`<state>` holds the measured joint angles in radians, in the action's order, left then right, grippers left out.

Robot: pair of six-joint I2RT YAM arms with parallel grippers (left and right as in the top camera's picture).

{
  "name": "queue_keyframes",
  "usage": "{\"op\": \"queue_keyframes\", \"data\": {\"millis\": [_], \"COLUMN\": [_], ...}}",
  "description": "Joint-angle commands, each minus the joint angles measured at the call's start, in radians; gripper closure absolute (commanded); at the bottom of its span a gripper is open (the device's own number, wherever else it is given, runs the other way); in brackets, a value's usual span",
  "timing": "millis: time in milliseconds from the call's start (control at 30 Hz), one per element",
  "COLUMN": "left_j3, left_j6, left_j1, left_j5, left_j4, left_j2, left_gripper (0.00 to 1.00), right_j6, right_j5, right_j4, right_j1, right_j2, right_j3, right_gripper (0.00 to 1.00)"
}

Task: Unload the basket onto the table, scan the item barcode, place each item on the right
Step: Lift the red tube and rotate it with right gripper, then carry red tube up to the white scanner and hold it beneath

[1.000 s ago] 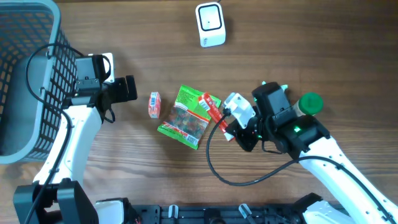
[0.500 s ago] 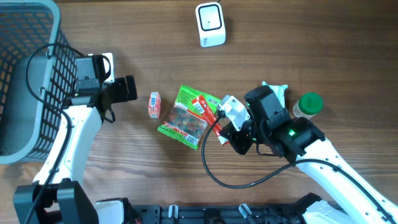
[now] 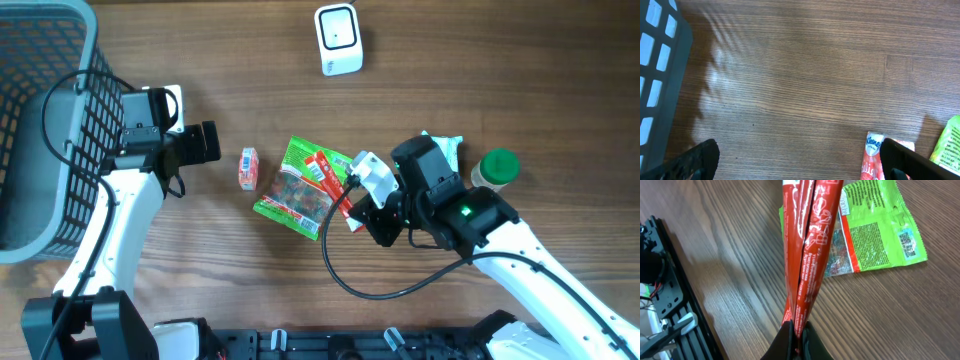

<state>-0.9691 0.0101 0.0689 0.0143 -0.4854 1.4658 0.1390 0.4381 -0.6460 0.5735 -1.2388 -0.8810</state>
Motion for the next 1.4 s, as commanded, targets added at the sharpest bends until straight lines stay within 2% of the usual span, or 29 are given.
{"op": "queue_keyframes", "data": {"millis": [0,67,200,333,400,433,533,667,800,933,1067,1100,1167,1233,1367], "left_j3": [-0.014,-0.014,-0.014,-0.014,-0.014,-0.014,-0.014,-0.014,-0.014,-0.014,-0.014,-0.014,-0.014,-0.014,-0.014], "left_j6": [0.005,0.005,0.005,0.005,0.005,0.005,0.005,0.005,0.005,0.005,0.005,0.005,0.005,0.005,0.005], "left_j1": [0.005,0.005,0.005,0.005,0.005,0.005,0.005,0.005,0.005,0.005,0.005,0.005,0.005,0.005,0.005], "left_j5": [0.006,0.006,0.006,0.006,0.006,0.006,0.006,0.006,0.006,0.006,0.006,0.006,0.006,0.006,0.006], "left_j4": [0.003,0.003,0.003,0.003,0.003,0.003,0.003,0.002,0.003,0.003,0.003,0.003,0.003,0.003,0.003], "left_j2": [-0.014,-0.014,-0.014,-0.014,-0.014,-0.014,-0.014,-0.014,-0.014,-0.014,-0.014,-0.014,-0.014,-0.014,-0.014], "left_gripper": [0.00,0.00,0.00,0.00,0.00,0.00,0.00,0.00,0.00,0.00,0.00,0.00,0.00,0.00,0.00], "right_j6": [-0.051,-0.063,-0.040,0.015,0.014,-0.006,0.017,0.015,0.024,0.158,0.362,0.426,0.670,0.726,0.732], "right_j5": [-0.045,-0.168,-0.218,-0.216,-0.266,-0.352,-0.486,-0.783,-1.096,-1.337,-1.568,-1.609,-1.644,-1.597,-1.537], "right_j4": [0.018,0.013,-0.075,-0.373,-0.494,-0.558,-0.609,-0.562,-0.461,-0.286,-0.007,0.070,0.358,0.382,0.349], "right_j1": [0.001,0.001,-0.024,-0.105,-0.118,-0.118,-0.105,-0.054,-0.018,-0.004,-0.002,-0.002,-0.001,0.004,0.020], "right_j2": [-0.012,-0.011,-0.023,-0.166,-0.262,-0.336,-0.467,-0.587,-0.791,-0.988,-1.138,-1.165,-1.241,-1.255,-1.275], "right_j3": [-0.014,-0.067,-0.232,-0.618,-0.807,-0.947,-1.152,-1.147,-1.139,-1.139,-1.139,-1.139,-1.139,-1.139,-1.139], "right_gripper": [0.96,0.96,0.96,0.96,0.96,0.96,0.96,0.96,0.96,0.96,0.96,0.96,0.96,0.96,0.96]}}
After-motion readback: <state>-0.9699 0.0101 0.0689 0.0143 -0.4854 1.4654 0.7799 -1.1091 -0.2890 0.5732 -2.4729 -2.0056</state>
